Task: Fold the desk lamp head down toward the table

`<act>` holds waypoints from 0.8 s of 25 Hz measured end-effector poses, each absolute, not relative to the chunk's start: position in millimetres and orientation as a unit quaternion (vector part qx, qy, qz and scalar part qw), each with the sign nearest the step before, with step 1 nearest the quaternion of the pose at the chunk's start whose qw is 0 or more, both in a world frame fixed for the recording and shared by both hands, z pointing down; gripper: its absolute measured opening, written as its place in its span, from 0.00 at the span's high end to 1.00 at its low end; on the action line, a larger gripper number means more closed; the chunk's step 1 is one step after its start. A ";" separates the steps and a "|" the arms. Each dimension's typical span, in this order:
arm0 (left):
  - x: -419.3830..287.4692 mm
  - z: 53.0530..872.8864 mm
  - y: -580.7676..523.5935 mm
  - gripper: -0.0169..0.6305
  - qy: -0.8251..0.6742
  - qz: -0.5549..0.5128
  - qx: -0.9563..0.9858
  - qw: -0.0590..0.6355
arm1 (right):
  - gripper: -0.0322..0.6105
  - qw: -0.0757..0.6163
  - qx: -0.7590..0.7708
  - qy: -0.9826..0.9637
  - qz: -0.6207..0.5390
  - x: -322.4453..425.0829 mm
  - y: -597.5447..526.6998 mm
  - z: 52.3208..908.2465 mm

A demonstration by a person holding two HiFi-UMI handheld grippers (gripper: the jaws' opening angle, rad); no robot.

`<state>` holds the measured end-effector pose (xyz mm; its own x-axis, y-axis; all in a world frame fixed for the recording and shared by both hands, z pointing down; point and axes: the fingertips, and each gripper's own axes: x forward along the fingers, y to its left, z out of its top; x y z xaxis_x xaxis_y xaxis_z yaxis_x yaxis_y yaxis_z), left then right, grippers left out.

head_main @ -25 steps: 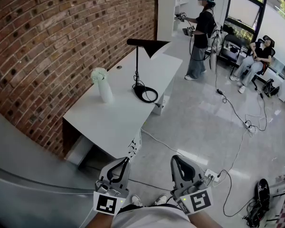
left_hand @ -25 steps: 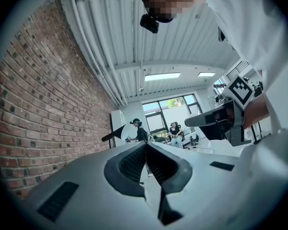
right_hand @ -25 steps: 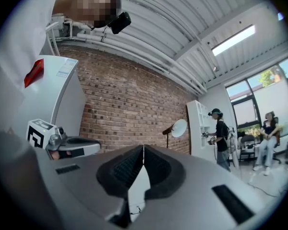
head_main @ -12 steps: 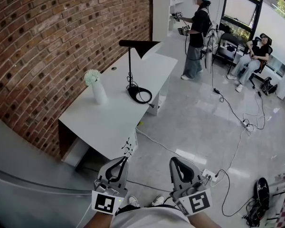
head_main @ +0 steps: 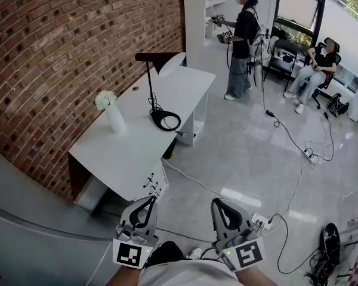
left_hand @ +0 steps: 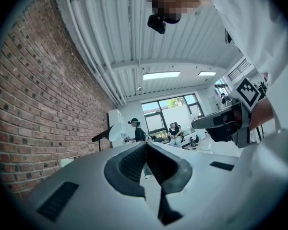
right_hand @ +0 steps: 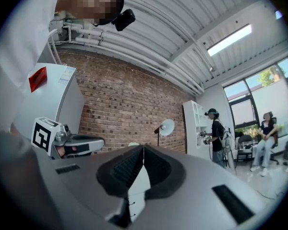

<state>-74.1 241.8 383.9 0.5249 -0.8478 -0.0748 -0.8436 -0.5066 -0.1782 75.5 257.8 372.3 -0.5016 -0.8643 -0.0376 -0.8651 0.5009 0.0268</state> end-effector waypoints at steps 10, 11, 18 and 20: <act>-64.9 378.0 241.2 0.96 0.504 -0.022 -0.857 0.105 | 0.92 0.033 -0.492 0.870 0.001 89.4 254.6 373.3; -65.2 378.2 240.5 0.96 0.505 -0.021 -0.856 0.105 | 0.92 0.031 -0.491 0.871 0.003 89.3 253.8 374.1; -61.7 382.5 230.0 0.96 0.504 -0.013 -0.858 0.103 | 0.92 0.024 -0.494 0.869 0.013 95.2 246.5 374.8; -59.5 382.9 224.3 0.96 0.502 -0.008 -0.859 0.102 | 0.92 0.022 -0.498 0.867 0.010 97.4 242.7 375.8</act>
